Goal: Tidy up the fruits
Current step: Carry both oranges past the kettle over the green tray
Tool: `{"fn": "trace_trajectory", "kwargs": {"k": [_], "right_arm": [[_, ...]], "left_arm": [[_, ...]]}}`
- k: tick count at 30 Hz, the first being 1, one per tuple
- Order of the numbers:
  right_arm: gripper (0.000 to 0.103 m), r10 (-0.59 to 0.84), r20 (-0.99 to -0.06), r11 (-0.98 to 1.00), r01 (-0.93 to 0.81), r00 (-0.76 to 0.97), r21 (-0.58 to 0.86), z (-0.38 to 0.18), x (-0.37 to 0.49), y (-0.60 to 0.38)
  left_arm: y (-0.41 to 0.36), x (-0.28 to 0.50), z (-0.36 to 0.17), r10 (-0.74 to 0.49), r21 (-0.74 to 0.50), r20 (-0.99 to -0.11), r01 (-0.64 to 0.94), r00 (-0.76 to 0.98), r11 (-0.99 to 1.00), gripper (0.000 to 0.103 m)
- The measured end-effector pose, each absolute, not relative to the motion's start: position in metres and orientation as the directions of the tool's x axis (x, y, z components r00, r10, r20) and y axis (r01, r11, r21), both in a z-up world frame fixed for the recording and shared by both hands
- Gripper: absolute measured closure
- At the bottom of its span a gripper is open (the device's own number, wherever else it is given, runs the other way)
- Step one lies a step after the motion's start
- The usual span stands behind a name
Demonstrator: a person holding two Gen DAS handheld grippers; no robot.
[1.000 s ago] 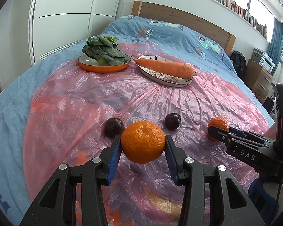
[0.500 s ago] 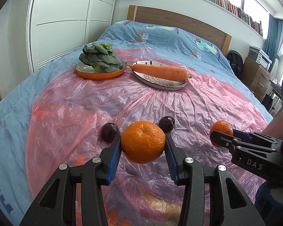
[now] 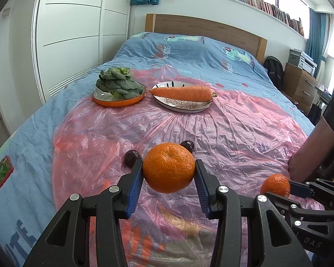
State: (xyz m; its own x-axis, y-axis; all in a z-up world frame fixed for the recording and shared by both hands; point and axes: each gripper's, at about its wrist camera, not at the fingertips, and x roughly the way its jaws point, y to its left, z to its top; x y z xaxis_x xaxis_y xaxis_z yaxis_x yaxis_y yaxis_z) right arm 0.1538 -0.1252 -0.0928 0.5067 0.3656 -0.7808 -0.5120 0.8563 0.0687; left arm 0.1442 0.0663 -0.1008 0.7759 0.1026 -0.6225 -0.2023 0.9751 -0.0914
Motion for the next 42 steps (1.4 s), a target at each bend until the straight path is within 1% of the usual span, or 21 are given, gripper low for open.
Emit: {"fn": "trace_trajectory", "kwargs": {"k": [4, 9, 18, 32, 35, 42], "right_arm": [[0.034, 0.36, -0.788, 0.86, -0.504, 0.499, 0.074, -0.09, 0.136, -0.134], [0.034, 0.356, -0.795, 0.861, -0.503, 0.49, 0.076, -0.086, 0.112, -0.142], [0.034, 0.335, -0.799, 0.876, -0.477, 0.499, 0.069, -0.071, 0.071, -0.174], [0.034, 0.27, -0.787, 0.933, -0.352, 0.555, 0.072, -0.057, 0.029, -0.259], [0.034, 0.248, -0.781, 0.949, -0.307, 0.573, 0.076, -0.054, 0.024, -0.286], [0.034, 0.164, -0.764, 0.982, -0.176, 0.624, 0.068, -0.044, 0.019, -0.365]], "left_arm": [[0.059, 0.129, -0.096, 0.075, -0.082, -0.665, -0.172, 0.743, 0.982, 0.064], [0.049, 0.11, -0.089, 0.058, -0.065, -0.693, -0.143, 0.719, 0.988, 0.064], [0.016, 0.081, -0.065, 0.017, -0.043, -0.696, -0.066, 0.718, 0.997, 0.064], [-0.066, 0.053, -0.039, -0.097, -0.018, -0.705, 0.12, 0.702, 0.993, 0.064], [-0.088, 0.05, -0.036, -0.132, -0.014, -0.709, 0.172, 0.693, 0.985, 0.064], [-0.155, 0.049, -0.029, -0.268, -0.05, -0.719, 0.336, 0.642, 0.94, 0.064]]}}
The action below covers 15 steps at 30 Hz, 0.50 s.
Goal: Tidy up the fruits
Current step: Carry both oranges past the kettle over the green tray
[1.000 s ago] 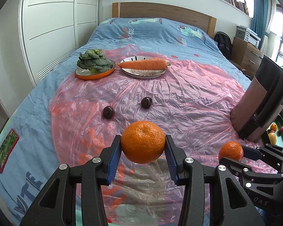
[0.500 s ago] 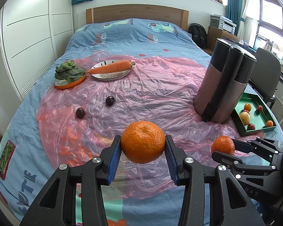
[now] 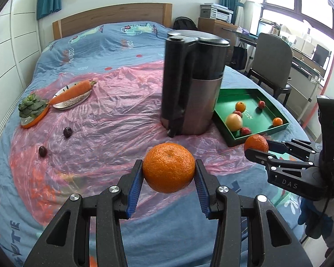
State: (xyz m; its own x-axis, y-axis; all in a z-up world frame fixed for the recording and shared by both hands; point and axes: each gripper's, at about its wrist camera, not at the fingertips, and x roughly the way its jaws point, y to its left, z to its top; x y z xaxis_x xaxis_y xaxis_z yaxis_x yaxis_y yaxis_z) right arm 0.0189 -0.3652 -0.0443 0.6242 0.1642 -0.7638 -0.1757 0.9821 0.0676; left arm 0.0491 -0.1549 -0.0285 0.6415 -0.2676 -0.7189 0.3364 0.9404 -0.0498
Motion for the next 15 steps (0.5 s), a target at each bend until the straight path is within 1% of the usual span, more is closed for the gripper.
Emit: {"fn": "trace_trajectory", "kwargs": {"k": [8, 15], "right_arm": [[0.034, 0.044, -0.74, 0.999, -0.005, 0.671, 0.054, -0.034, 0.027, -0.465], [0.034, -0.028, -0.716, 0.995, 0.087, 0.698, 0.045, -0.032, 0.06, -0.529]], "left_arm": [[-0.244, 0.074, -0.021, -0.389, -0.092, -0.726, 0.481, 0.567, 0.872, 0.064], [-0.331, 0.127, -0.013, -0.432, -0.067, -0.704, 0.553, 0.564, 0.83, 0.064]]}}
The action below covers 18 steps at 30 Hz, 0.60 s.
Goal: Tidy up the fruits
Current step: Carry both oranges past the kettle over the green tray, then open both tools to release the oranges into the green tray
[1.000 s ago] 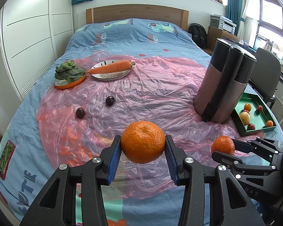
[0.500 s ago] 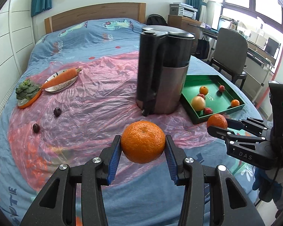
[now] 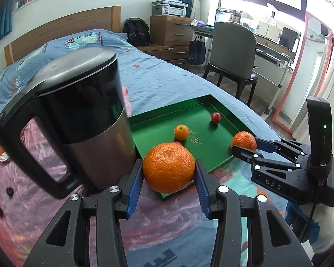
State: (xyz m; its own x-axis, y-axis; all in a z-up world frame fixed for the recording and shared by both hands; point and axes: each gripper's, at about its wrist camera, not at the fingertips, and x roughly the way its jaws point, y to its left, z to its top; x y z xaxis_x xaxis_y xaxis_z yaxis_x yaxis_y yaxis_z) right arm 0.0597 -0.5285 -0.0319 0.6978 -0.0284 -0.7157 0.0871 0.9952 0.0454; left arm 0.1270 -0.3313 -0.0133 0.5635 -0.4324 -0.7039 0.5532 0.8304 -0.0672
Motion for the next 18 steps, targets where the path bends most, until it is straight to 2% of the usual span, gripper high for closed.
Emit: {"fn": "trace_trajectory", "kwargs": {"k": [8, 18], "right_arm": [[0.034, -0.061, -0.716, 0.994, 0.106, 0.695, 0.018, -0.05, 0.108, -0.569], [0.034, -0.092, -0.745, 0.991, 0.13, 0.661, -0.007, -0.086, 0.145, -0.605]], "left_arm": [[-0.402, 0.203, -0.036, -0.406, -0.052, -0.724, 0.543, 0.558, 0.838, 0.064], [-0.457, 0.27, -0.093, -0.33, -0.035, -0.801, 0.51, 0.5, 0.859, 0.064]]}}
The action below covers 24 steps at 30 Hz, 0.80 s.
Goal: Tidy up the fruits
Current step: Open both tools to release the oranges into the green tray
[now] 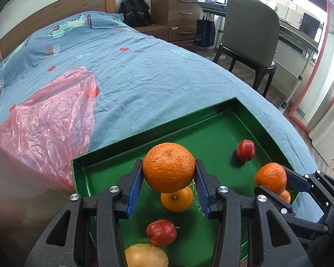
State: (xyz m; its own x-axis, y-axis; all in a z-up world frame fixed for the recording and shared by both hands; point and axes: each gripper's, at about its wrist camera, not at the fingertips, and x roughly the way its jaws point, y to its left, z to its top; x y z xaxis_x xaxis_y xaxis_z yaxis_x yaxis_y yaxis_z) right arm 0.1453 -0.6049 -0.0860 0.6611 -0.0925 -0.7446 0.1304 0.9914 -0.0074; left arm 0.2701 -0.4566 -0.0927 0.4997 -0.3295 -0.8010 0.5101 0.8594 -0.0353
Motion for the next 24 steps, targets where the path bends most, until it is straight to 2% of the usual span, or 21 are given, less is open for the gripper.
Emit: {"fn": "trace_trajectory", "kwargs": {"k": [13, 24], "right_arm": [[0.034, -0.111, -0.77, 0.989, 0.146, 0.629, -0.024, -0.114, 0.162, -0.628], [0.033, -0.113, -0.774, 0.988, 0.151, 0.623, -0.024, -0.112, 0.165, -0.626]], "left_arm": [[-0.484, 0.297, -0.134, -0.256, 0.011, -0.848, 0.498, 0.464, 0.867, 0.064], [-0.484, 0.299, -0.131, -0.237, 0.023, -0.863, 0.504, 0.445, 0.863, 0.063]]}}
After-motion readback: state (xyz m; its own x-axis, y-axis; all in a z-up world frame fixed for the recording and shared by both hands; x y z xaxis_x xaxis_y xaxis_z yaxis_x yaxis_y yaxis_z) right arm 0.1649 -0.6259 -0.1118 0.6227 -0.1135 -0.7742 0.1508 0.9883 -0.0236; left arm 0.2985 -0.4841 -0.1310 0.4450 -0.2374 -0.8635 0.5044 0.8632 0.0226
